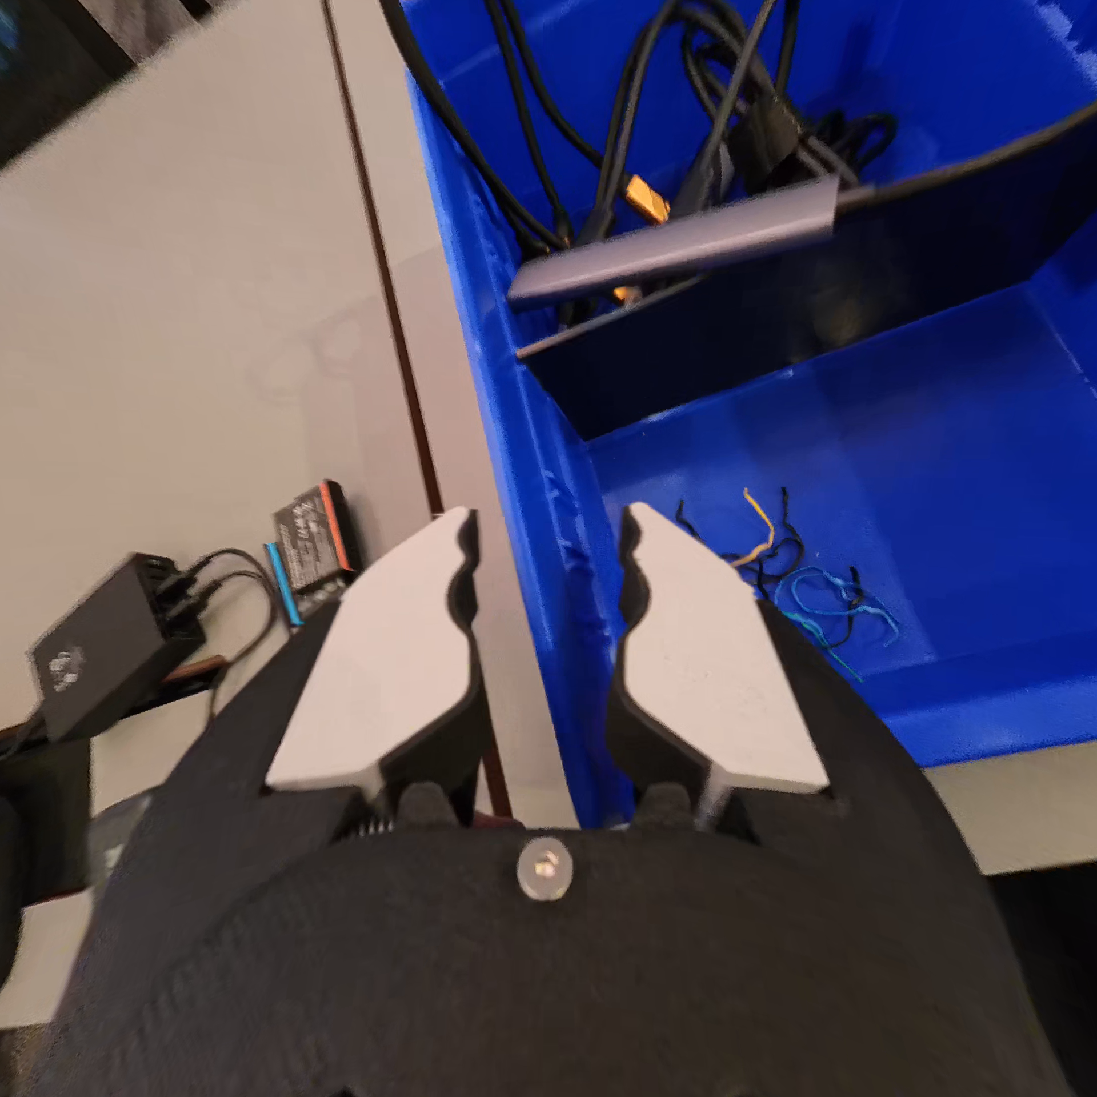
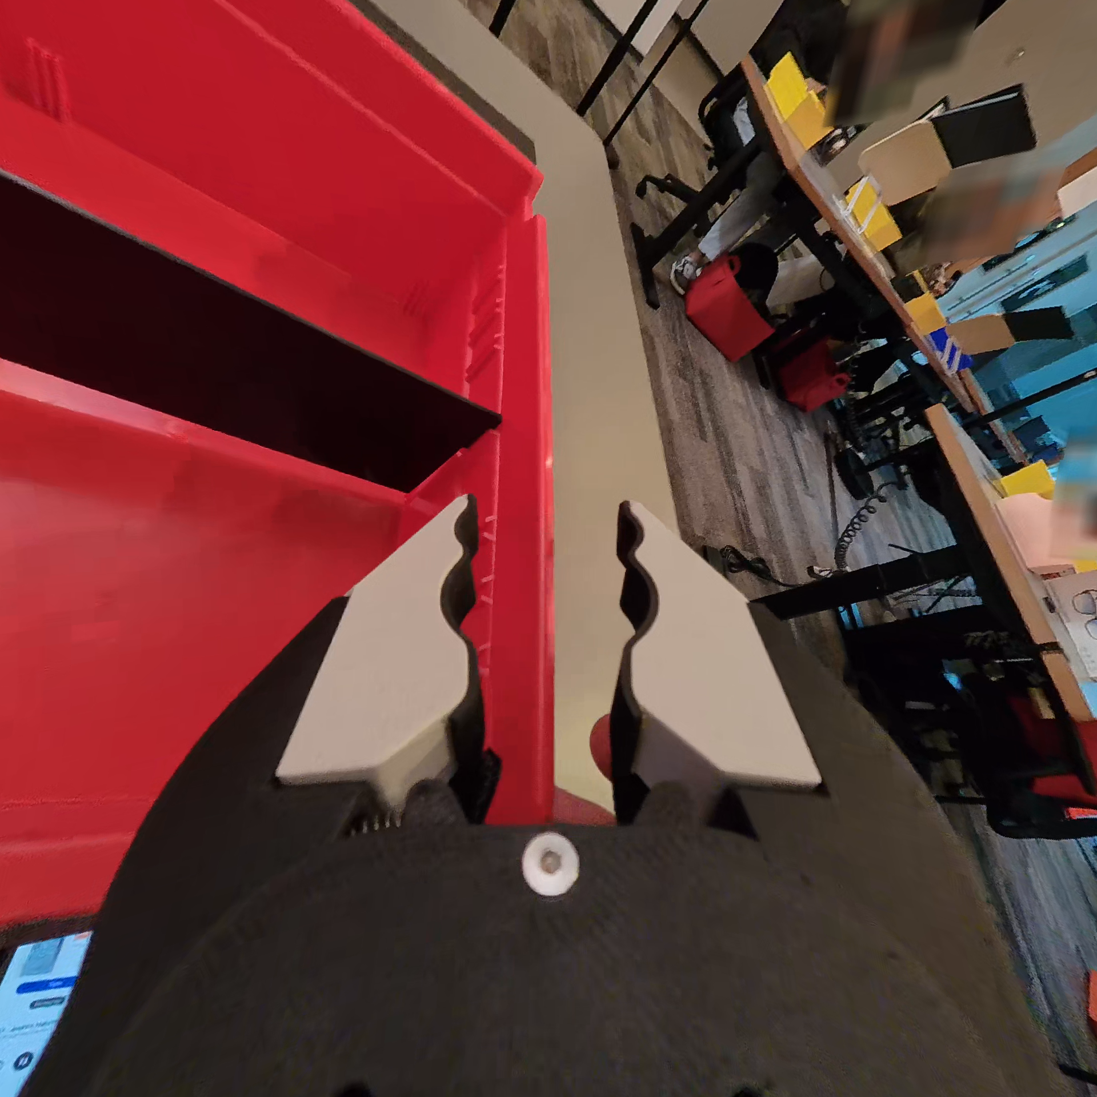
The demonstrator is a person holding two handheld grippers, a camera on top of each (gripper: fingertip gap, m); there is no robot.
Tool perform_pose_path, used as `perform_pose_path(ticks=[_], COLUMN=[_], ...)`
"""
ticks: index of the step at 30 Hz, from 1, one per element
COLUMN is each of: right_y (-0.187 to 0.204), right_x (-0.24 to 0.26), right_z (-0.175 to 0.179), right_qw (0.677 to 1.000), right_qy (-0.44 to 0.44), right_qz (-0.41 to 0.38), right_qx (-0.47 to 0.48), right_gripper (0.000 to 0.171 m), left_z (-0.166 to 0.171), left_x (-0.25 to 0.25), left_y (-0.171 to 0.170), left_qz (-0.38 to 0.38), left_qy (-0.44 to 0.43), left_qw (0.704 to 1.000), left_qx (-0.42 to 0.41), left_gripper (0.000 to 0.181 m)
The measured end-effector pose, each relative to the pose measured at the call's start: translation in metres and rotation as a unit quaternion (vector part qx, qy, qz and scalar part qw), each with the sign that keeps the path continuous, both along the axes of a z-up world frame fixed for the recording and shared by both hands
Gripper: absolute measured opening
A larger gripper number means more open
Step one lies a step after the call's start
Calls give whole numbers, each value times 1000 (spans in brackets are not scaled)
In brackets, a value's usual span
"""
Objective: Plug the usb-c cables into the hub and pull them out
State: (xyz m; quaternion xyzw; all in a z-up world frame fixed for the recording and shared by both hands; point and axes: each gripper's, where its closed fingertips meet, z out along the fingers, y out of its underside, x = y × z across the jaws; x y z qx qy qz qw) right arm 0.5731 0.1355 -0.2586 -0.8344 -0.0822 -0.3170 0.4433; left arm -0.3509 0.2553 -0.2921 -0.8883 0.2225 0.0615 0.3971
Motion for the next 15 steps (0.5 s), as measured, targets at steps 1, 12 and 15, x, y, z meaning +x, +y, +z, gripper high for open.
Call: perform_pose_path(ticks=[1,12,15], right_y=[-2,-14,-11], right_x=[-1,-80,-117], right_z=[7,104,111], right_qw=[1000,982,975], right_qy=[-9,-94,-97], right_qz=[1,86,132], right_qx=[7,140,153], right_gripper=[44,27,24], left_z=[10,72,49], left_x=[0,76,88], left_y=[2,7,11], left_qz=[2,-150,-192], left_qy=[8,200,289], left_qw=[1000,956,931], left_qx=[23,154,115], left_gripper=[53,58,59])
